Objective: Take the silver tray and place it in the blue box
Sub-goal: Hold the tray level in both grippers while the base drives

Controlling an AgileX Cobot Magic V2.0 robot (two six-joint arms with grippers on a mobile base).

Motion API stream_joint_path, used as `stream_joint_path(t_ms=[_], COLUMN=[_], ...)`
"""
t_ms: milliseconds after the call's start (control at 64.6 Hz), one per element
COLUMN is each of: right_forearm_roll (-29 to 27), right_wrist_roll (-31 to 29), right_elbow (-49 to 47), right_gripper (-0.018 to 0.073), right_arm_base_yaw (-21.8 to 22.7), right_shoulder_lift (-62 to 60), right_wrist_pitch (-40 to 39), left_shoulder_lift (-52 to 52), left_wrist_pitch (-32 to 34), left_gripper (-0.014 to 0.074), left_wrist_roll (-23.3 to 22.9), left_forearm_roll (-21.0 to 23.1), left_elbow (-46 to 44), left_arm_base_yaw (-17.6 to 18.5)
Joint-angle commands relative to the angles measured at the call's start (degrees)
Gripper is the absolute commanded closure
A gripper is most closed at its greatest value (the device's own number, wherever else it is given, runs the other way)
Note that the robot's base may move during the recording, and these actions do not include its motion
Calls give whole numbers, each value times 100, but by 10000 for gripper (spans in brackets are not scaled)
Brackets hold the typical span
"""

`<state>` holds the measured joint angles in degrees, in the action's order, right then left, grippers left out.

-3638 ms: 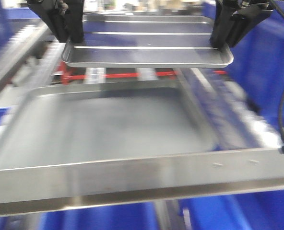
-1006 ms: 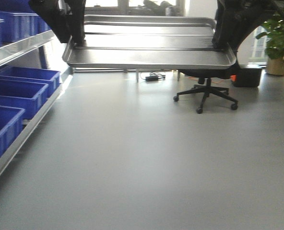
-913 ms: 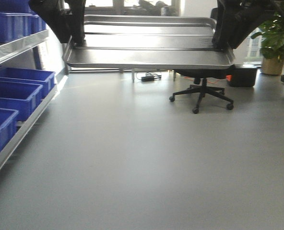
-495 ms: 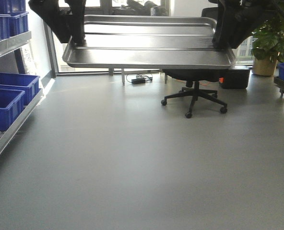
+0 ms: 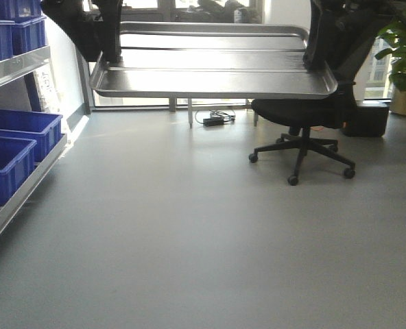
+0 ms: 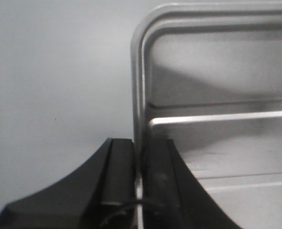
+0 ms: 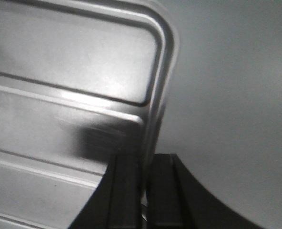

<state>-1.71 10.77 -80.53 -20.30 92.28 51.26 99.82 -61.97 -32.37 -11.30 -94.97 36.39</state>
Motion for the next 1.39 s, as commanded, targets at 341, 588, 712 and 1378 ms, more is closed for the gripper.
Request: stream_joint_path(t_ms=[341,588,712,1378], right_forearm_roll=[-119,-105,-105,-105], right_wrist_roll=[-114,-114,-114,-114], right_elbow=[-220,-220,-220,-220], right_gripper=[503,503,503,503], right_arm_base_yaw=[-41,-35,-50,-38], right_shoulder_lift=[-282,-282,-282,-265], right_wrist_pitch=[-257,-257,-262,-270], left_shoulder_lift=[-291,-291,-291,-291], left_wrist_pitch=[396,396,396,417], left_gripper=[587,587,587,587], left_wrist_roll=[-51,-51,-51,-51], left_forearm_roll=[22,85,117,461], left_elbow=[-216,-216,-216,-216], left_arm_base_yaw=[43,43,43,43])
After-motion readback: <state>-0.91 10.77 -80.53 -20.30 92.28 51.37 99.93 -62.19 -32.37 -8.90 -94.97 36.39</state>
